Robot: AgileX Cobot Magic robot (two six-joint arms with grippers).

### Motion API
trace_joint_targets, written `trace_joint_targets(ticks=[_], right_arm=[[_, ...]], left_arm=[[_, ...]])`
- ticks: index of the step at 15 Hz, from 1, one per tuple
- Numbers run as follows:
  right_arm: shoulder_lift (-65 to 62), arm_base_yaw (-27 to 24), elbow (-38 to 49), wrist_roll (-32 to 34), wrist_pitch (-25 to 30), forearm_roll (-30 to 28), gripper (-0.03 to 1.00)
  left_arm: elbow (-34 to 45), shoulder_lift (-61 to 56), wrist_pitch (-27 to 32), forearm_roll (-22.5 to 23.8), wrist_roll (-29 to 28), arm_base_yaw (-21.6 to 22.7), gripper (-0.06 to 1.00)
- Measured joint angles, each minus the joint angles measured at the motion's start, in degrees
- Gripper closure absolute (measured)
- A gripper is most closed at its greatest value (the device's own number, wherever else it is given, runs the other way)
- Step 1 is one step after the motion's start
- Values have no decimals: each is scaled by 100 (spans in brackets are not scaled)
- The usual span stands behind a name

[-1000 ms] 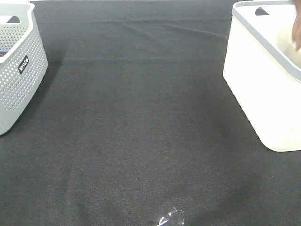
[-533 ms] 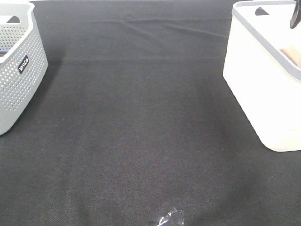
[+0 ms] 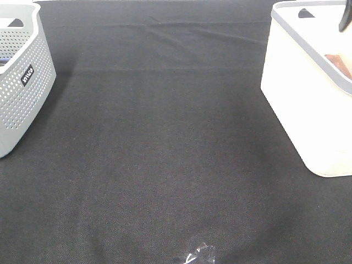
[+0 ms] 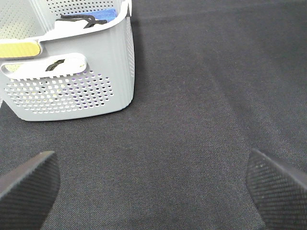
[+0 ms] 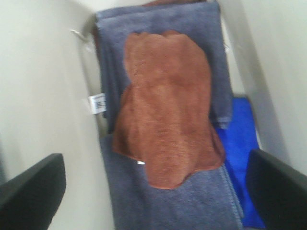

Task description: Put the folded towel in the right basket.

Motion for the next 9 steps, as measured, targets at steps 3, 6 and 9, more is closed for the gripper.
trace_joint_targets(ticks=[3, 6, 9], right_arm=[[-561, 424, 0, 309, 286, 0, -1], [-1874, 435, 670, 453, 579, -69, 0], [-4079, 435, 2624, 447, 86, -40, 0]], left_arm=[[0, 0, 0, 0, 0, 0, -4], [0, 0, 0, 0, 0, 0, -4], [0, 0, 0, 0, 0, 0, -4]])
